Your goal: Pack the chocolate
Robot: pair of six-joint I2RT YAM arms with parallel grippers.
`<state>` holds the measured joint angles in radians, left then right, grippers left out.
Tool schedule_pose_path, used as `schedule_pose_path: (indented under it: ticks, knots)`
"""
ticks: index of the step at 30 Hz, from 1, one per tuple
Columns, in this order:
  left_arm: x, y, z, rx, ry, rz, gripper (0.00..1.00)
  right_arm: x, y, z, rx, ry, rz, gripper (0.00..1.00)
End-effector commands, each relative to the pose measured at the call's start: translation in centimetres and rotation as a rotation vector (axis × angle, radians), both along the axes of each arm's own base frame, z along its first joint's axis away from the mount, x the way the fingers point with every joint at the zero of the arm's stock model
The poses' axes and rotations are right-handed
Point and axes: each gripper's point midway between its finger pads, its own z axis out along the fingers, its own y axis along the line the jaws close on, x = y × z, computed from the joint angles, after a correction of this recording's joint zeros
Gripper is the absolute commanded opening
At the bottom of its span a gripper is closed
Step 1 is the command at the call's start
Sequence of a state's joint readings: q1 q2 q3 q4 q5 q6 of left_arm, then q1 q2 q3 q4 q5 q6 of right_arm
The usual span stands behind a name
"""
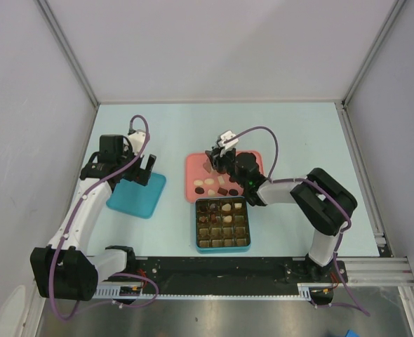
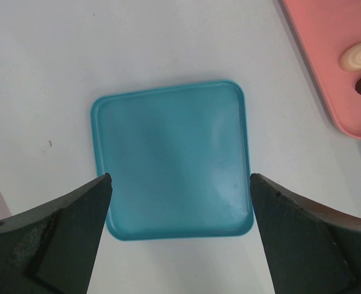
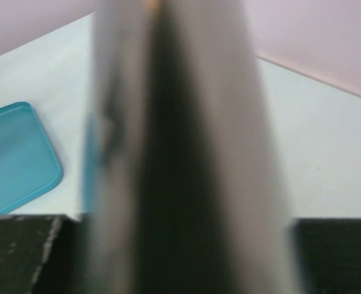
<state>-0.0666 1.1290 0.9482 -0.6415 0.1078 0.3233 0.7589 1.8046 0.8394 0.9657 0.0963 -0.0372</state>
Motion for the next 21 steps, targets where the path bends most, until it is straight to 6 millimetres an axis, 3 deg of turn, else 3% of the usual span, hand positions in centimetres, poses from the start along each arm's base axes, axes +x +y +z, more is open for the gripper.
schedule_pose_path:
  ticks: [1, 9, 11, 12, 13, 14, 16, 18, 19, 21]
  knots:
    - [0.8, 0.2, 2.3, -0.001, -0.069, 0.006, 1.00, 0.6, 0.4, 4.7, 0.065, -0.090, 0.010, 0.32]
    - [0.6, 0.2, 2.6, 0.000, -0.074, 0.007, 1.00, -0.9, -1.7, 12.9, 0.087, -0.222, -0.005, 0.28]
    - [0.6, 0.2, 2.5, 0.001, -0.073, 0.006, 1.00, -1.6, -2.3, 13.0, 0.064, -0.195, -0.001, 0.27]
    - [0.6, 0.3, 2.5, 0.002, -0.073, 0.007, 1.00, -2.4, -2.8, 14.3, 0.080, -0.208, 0.003, 0.26]
    - [0.6, 0.2, 2.5, 0.001, -0.073, 0.006, 1.00, -2.9, -3.1, 14.5, 0.085, -0.199, 0.009, 0.26]
    - [0.6, 0.2, 2.6, 0.001, -0.074, 0.006, 1.00, -3.5, -3.6, 13.1, 0.062, -0.165, 0.016, 0.26]
    - [0.5, 0.2, 2.6, 0.000, -0.076, 0.005, 1.00, -5.1, -4.6, 14.1, 0.084, -0.163, 0.023, 0.26]
    - [0.5, 0.2, 2.6, -0.002, -0.074, 0.005, 1.00, -6.8, -5.4, 11.9, 0.045, -0.116, 0.031, 0.26]
    - [0.5, 0.1, 2.5, -0.002, -0.073, 0.003, 1.00, -7.9, -6.3, 12.7, 0.056, -0.131, 0.021, 0.26]
    - [0.5, 0.1, 2.5, -0.003, -0.071, 0.004, 1.00, -9.6, -6.9, 10.2, 0.001, -0.077, 0.026, 0.27]
